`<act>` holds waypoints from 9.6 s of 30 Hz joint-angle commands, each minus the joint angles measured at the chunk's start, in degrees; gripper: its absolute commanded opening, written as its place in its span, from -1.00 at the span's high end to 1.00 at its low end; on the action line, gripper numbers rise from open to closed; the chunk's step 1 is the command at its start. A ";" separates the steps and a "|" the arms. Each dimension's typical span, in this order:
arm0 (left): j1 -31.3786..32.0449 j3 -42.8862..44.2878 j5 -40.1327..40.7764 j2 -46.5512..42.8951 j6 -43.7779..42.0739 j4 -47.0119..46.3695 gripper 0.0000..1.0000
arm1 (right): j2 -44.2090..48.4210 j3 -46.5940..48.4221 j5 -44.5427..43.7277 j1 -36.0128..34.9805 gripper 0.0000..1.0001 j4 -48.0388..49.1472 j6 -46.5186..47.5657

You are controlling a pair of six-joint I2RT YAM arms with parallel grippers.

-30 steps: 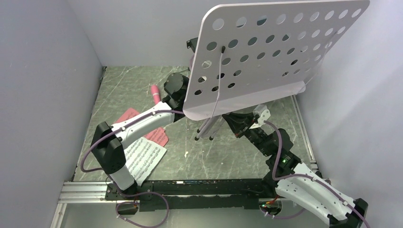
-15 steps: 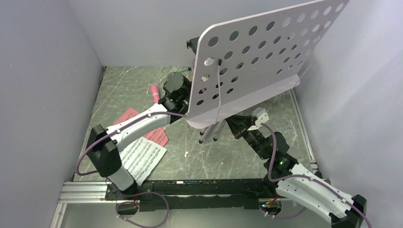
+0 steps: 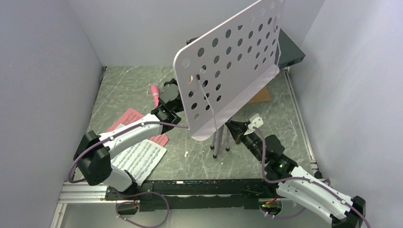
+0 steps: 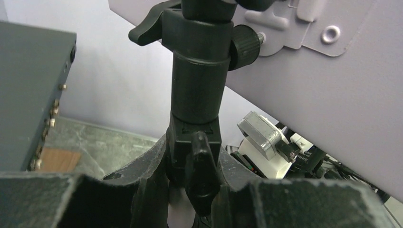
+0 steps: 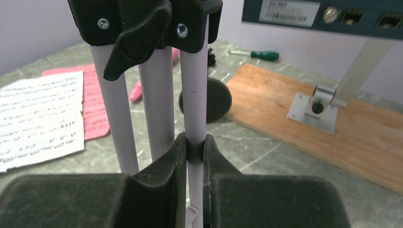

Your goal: Set up the instrument practice props

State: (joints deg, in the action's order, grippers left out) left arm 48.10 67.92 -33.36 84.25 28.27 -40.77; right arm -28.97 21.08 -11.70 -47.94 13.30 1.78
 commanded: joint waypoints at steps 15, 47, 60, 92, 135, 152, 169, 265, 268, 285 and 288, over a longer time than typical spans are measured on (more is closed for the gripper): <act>0.62 -1.95 -3.64 -10.14 0.96 -13.59 1.00 | -1.33 1.45 -3.90 1.46 0.09 -12.30 -4.86; 1.43 6.42 -7.61 -2.45 7.39 -20.87 1.00 | -0.45 16.21 14.62 1.54 -0.57 3.35 -16.30; 1.50 9.81 -6.93 2.58 14.33 -29.02 1.00 | -4.43 12.89 5.90 1.28 -0.16 7.27 -14.11; 1.54 22.09 -8.89 6.31 20.15 -34.09 1.00 | 4.05 8.76 14.87 -2.13 -0.63 2.08 -14.32; 1.47 24.28 -3.86 13.52 34.06 -46.67 1.00 | -14.72 16.97 3.85 -7.32 -0.19 15.10 -2.48; 1.26 23.84 -4.71 9.93 33.08 -45.97 1.00 | -13.01 8.45 -8.15 -11.38 0.32 8.51 0.34; 0.11 22.59 -4.34 16.72 37.27 -48.08 1.00 | -7.10 7.22 -29.75 -12.20 1.00 -8.10 -6.45; -5.21 15.94 -29.51 15.34 40.42 -29.76 1.00 | -17.46 3.20 -15.58 -12.06 1.00 20.28 5.99; -5.32 14.41 -30.51 12.70 35.33 -23.24 1.00 | -19.55 4.18 -14.67 -12.17 1.00 20.28 5.36; -5.59 13.53 -38.51 8.95 30.55 -14.24 1.00 | -20.92 8.56 -14.03 -13.65 1.00 18.62 3.12; -7.11 9.87 -37.26 5.93 26.72 -9.47 1.00 | -24.12 8.54 -16.04 -14.78 1.00 20.72 4.15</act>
State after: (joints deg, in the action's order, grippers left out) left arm 40.66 81.41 -63.70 95.61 52.95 -61.91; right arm -49.36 26.48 -27.05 -61.47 27.14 3.16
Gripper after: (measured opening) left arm 0.334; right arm 0.275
